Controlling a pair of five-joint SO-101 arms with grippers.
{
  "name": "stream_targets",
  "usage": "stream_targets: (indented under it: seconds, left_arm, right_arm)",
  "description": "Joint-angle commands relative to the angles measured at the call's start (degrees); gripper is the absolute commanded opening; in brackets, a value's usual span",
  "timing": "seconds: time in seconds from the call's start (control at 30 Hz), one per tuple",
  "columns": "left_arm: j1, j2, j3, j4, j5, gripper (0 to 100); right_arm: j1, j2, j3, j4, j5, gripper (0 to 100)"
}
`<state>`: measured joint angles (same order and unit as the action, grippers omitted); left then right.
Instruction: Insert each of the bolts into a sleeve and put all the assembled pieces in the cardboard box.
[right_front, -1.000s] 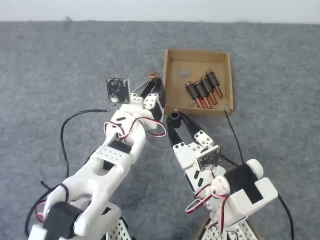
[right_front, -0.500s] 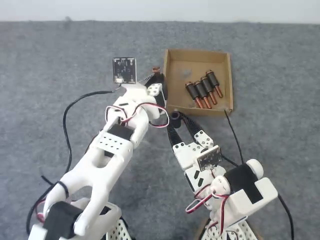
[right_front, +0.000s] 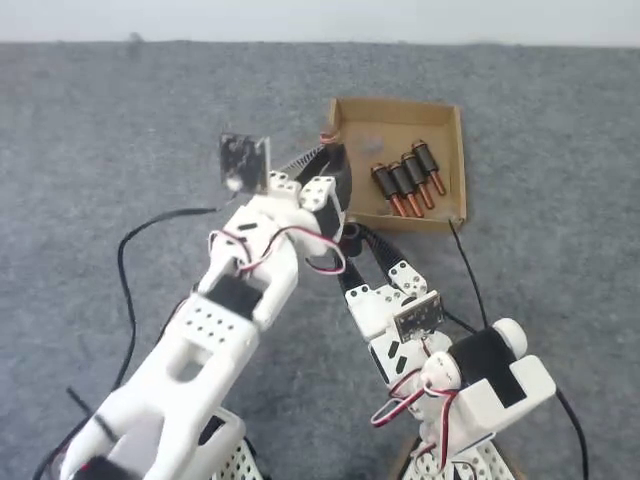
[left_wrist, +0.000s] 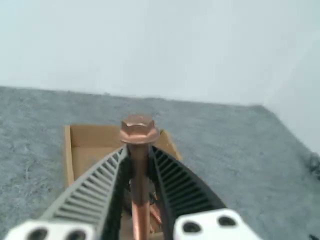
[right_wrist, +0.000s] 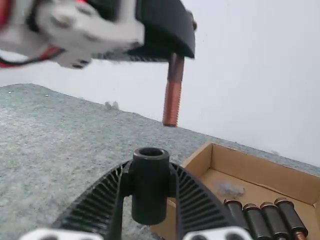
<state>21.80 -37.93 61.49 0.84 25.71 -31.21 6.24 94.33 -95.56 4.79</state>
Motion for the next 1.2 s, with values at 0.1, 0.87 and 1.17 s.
stream_targets:
  seconds: [0.1, 0.87, 1.17]
  left_arm:
    - [0.9, -9.8, 4.0, -0.1, -0.4, 1]
    - [4.3, -19.7, 14.5, 0.0, -4.0, 1]
    - [6.3, -12.2, 13.7, -1.5, -7.8, 1]
  right_arm:
    - [-0.4, -0.6, 1.2, 0.3, -0.8, 0.6]
    - [0.0, -0.6, 1.3, 2.9, -0.7, 0.6]
    - [0.0, -0.7, 1.4, 3.0, -0.7, 0.6]
